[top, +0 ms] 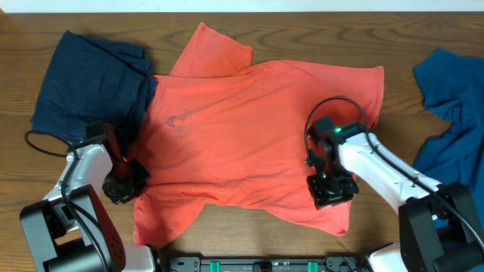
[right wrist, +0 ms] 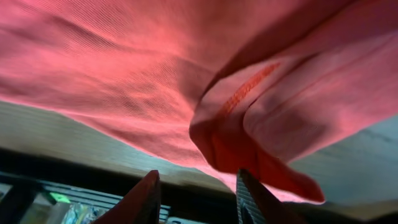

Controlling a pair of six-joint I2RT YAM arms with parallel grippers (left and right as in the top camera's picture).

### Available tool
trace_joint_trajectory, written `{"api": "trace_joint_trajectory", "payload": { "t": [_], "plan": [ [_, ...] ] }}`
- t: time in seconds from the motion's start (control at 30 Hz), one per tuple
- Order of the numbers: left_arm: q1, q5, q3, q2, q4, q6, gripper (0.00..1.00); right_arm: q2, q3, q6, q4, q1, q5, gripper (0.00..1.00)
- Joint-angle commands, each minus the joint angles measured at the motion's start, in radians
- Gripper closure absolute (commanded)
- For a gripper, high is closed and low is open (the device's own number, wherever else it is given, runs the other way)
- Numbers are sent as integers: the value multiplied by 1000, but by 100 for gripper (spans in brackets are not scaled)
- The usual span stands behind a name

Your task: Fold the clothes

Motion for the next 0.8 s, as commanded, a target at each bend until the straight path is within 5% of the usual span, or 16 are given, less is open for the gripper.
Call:
{"api": "trace_joint_trajectory", "payload": {
  "t": [0.0, 0.13, 0.2, 0.27, 0.37, 0.47, 0.63, 0.77],
  "plan": [
    [3, 3, 16, 6, 2, 17, 83, -19, -12, 92, 2, 35, 53, 62],
    [3, 3, 16, 6, 4, 17, 83, -19, -28, 127, 24, 61, 53, 62],
    [3, 3, 16, 6, 4, 17, 83, -19, -44, 130, 56, 73, 55, 51],
    [3, 3, 16, 6, 6, 17, 83, -19, -63, 130, 103, 80, 70, 51],
    [3, 3, 16, 6, 7, 17, 83, -19, -76, 141, 150, 80, 113, 59],
    [3, 3, 16, 6, 7, 17, 83, -19, -76, 141, 158, 80, 139, 76],
    [3, 3, 16, 6, 10, 17, 83, -19, -76, 141, 156, 80, 139, 75],
    [3, 3, 16, 6, 11, 17, 83, -19, -77, 180, 139, 80, 138, 91]
  ]
}}
